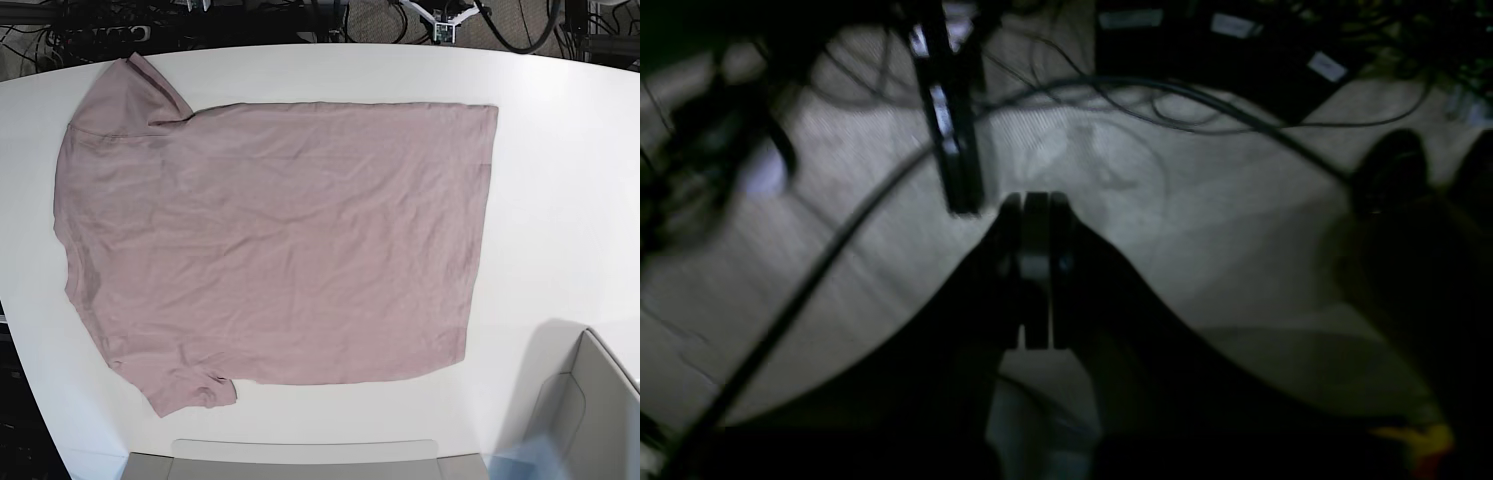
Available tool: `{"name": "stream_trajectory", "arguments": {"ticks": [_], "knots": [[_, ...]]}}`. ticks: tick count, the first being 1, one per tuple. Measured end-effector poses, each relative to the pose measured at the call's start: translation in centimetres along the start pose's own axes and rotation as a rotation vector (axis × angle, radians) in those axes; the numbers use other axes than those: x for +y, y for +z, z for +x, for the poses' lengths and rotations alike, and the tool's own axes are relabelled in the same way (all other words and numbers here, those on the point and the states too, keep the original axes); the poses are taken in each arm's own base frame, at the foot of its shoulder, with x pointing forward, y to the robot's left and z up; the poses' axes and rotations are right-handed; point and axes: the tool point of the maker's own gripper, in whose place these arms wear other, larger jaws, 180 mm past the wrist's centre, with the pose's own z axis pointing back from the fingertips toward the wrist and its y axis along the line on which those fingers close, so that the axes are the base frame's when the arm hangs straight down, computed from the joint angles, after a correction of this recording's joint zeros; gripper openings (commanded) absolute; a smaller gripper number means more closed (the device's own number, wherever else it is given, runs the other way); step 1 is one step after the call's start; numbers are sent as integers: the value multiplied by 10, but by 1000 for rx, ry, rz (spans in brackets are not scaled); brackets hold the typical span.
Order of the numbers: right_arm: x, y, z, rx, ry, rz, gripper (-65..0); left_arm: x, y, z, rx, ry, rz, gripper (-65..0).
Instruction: Fold the T-shirt properly
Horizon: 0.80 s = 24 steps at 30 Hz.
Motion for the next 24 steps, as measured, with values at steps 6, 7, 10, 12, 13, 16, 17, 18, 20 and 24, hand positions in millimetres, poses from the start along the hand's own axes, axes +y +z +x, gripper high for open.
{"name": "stream_trajectory", "arguments": {"ticks": [6, 7, 10, 12, 13, 16, 17, 18, 20, 24], "knots": [[0, 19, -44, 52, 45, 17, -647, 25, 17, -27, 55, -46, 21, -647], [2, 22, -49, 57, 49, 24, -647, 33, 20, -30, 61, -62, 27, -647], [-13, 31, -51, 43, 79, 11, -647, 45, 29, -42, 86, -86, 33, -647], [-31, 41, -44, 12, 107, -14, -647, 56, 36, -48, 98, -90, 47, -647], [-37, 48, -41, -8, 121, -24, -647, 64, 40, -49, 98, -87, 63, -648], [-33, 70, -43, -35, 154, -1, -647, 88, 59, -54, 107, -106, 105, -649], [-28, 77, -43, -50, 144, 20, -647, 94, 66, -55, 112, -117, 109, -649], [-22, 86, -46, -51, 135, 44, -647, 99, 72, -54, 119, -126, 113, -649], [-18, 105, -50, -67, 117, 66, -647, 111, 85, -51, 131, -110, 144, -648], [-42, 140, -26, -157, 109, 2, -647, 116, 109, -24, 61, -61, 155, -648]]}}
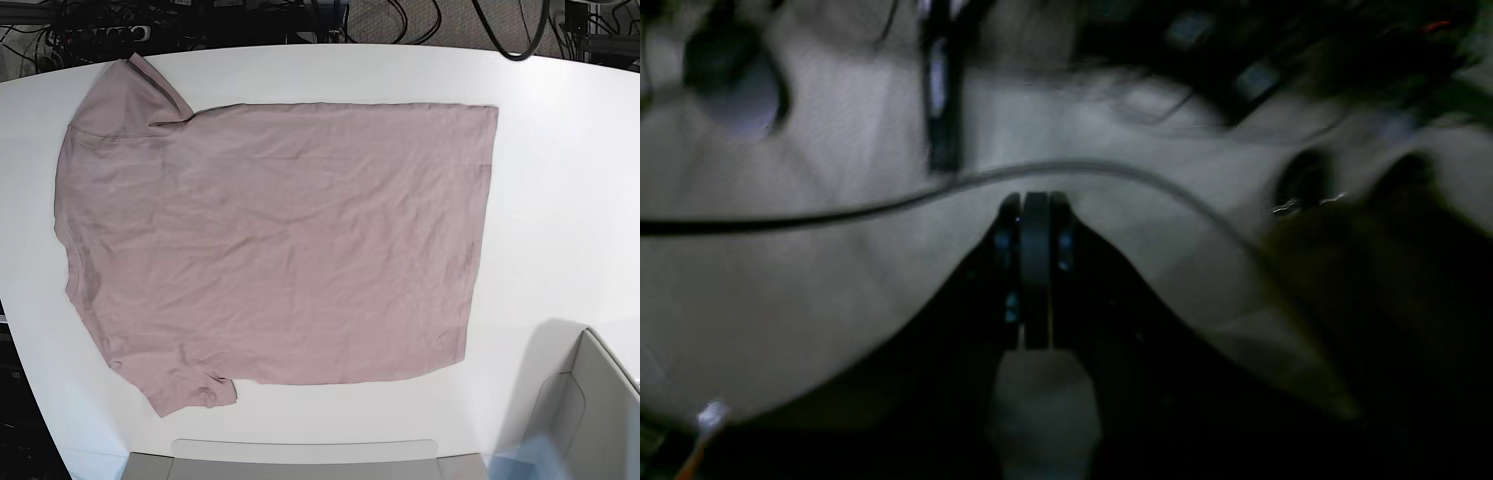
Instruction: Fold the T-shirt properly
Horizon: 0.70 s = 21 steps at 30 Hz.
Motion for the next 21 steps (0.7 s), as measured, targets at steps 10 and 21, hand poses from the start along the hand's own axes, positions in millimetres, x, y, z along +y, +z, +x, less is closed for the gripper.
{"name": "stream_trajectory", "arguments": {"ticks": [10, 21], "knots": [[-21, 60, 71, -146, 50, -58, -647, 26, 54, 72, -168, -26, -12, -649], [3, 91, 194, -475, 57, -42, -647, 37, 55, 198, -501, 1, 35, -650]]}}
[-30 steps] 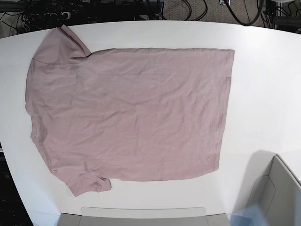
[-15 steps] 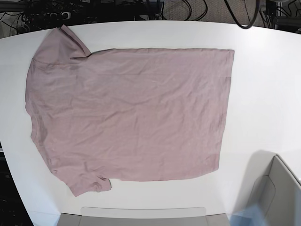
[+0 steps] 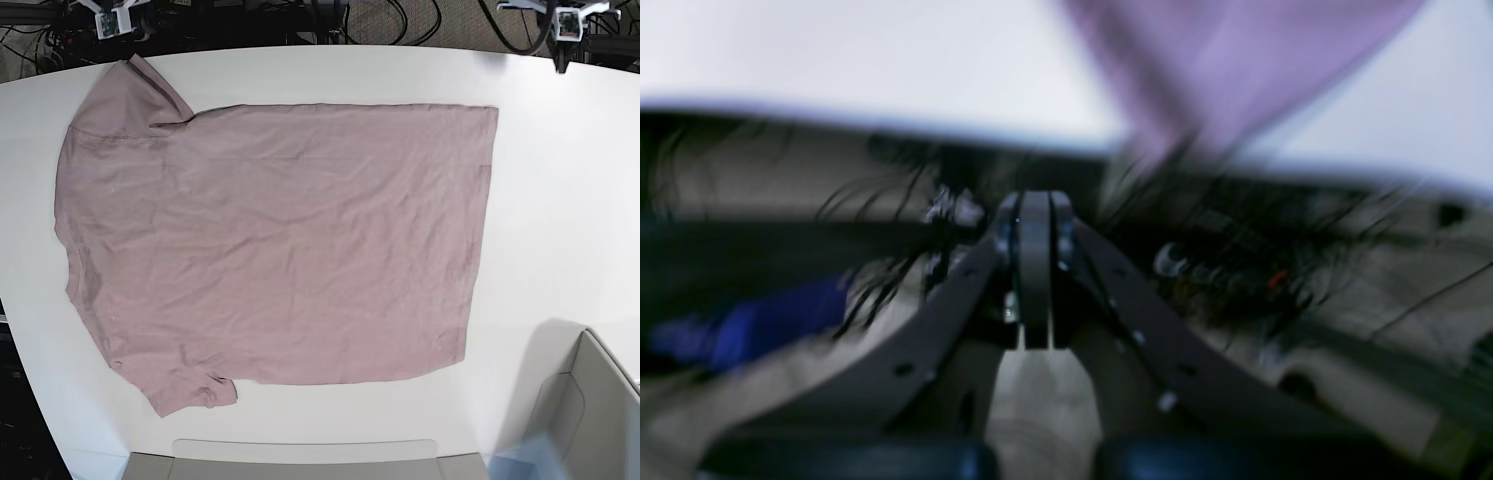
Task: Fold the T-shirt properly
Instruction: 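Lower both grippers onto the shirt's shoulder corners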
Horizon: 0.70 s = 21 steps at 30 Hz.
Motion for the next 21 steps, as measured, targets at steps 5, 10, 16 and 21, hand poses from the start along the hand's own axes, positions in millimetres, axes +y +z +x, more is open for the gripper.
{"name": "stream_trajectory", "arguments": {"ticks": [5, 10, 16, 21], "knots": [[-1, -22, 35, -92, -24, -3, -647, -1, -36, 56, -180, 37, 41, -650], [7, -48, 62, -88, -302, 45, -645, -32, -49, 109, -278, 96, -36, -650], [-33, -37, 69, -78, -485, 16, -559, -57, -54, 126, -299, 135, -98, -650], [-78, -13, 81, -119, -573, -11, -434, -53, -48, 112, -253, 127, -84, -481]]}}
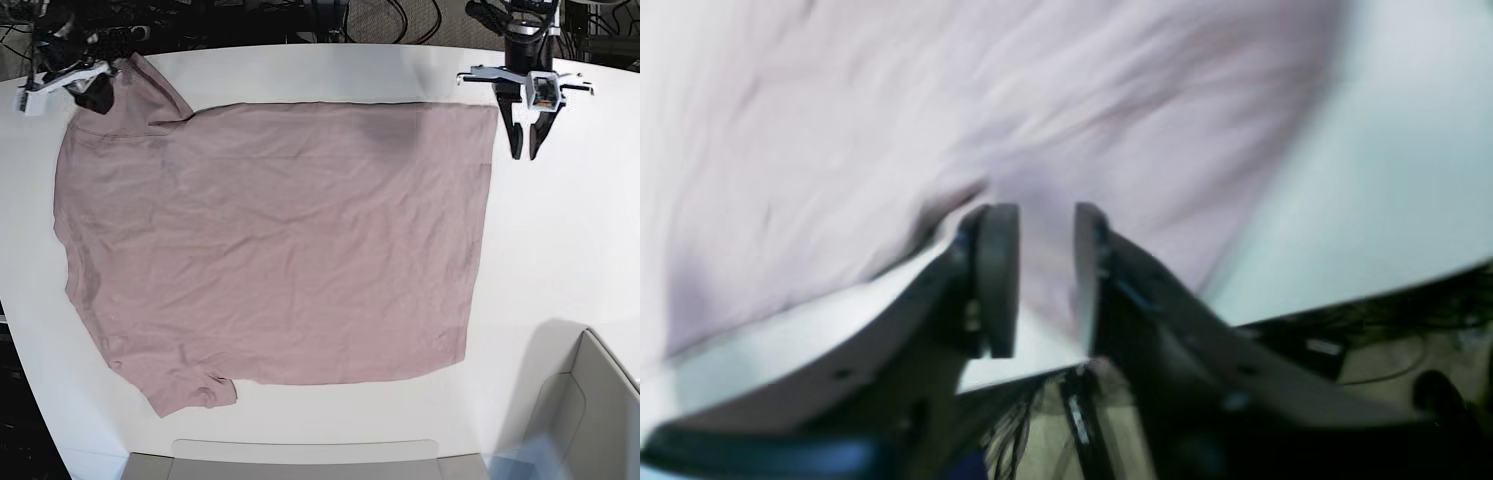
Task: Fold the T-shirt properly
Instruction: 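Lower both grippers onto the shirt's shoulder corners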
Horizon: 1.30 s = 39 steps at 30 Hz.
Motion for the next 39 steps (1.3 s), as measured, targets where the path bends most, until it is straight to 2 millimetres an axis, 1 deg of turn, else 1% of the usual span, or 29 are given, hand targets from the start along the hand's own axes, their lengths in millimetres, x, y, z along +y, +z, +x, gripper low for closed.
{"name": "stream_trajectory", "arguments": {"ticks": [1, 3, 5, 9, 11, 13, 17, 20, 25, 27, 30, 32, 34, 36, 37, 39], "knots": [[-4, 2, 5, -6, -16, 0, -420, 1, 0, 0, 2, -1, 3, -484], [-12, 3, 2, 15, -48, 0, -407, 1, 0, -1, 3, 0, 2, -494], [-27, -1, -10, 52, -86, -28, -407, 0, 0, 0, 1, 0, -2, -501], [-64, -7, -41, 123, -184, -98, -407, -2, 0, -3, 6, 2, -5, -500], [-70, -14, -52, 150, -191, -78, -407, -1, 0, -5, 13, 2, -3, -500], [-69, -21, -56, 155, -179, -23, -407, -1, 0, -5, 13, 2, -4, -500], [-71, -27, -61, 162, -172, 1, -407, -1, -1, -5, 10, 2, -3, -500], [-71, -31, -61, 156, -184, 11, -407, -1, -1, -4, 9, 2, -2, -500], [-71, -44, -56, 119, -236, 48, -407, -1, -2, -4, 9, 2, -3, -500], [-68, -49, -56, 119, -236, 60, -408, -1, -3, -10, 45, 3, -2, -498], [-55, -55, -60, 132, -225, 94, -408, -1, -12, -23, 135, 20, 3, -497], [-44, -59, -65, 143, -229, 129, -408, -6, -19, -33, 213, 91, -4, -496], [-40, -60, -67, 142, -238, 138, -408, -15, -24, -42, 288, 213, -28, -491], [-39, -60, -67, 140, -241, 140, -408, -26, -27, -48, 342, 353, -64, -462], [-40, -60, -67, 140, -242, 140, -408, -31, -29, -52, 366, 431, -76, -437], [-39, -60, -68, 138, -243, 141, -408, -41, -32, -71, 455, 572, -102, -394]]}}
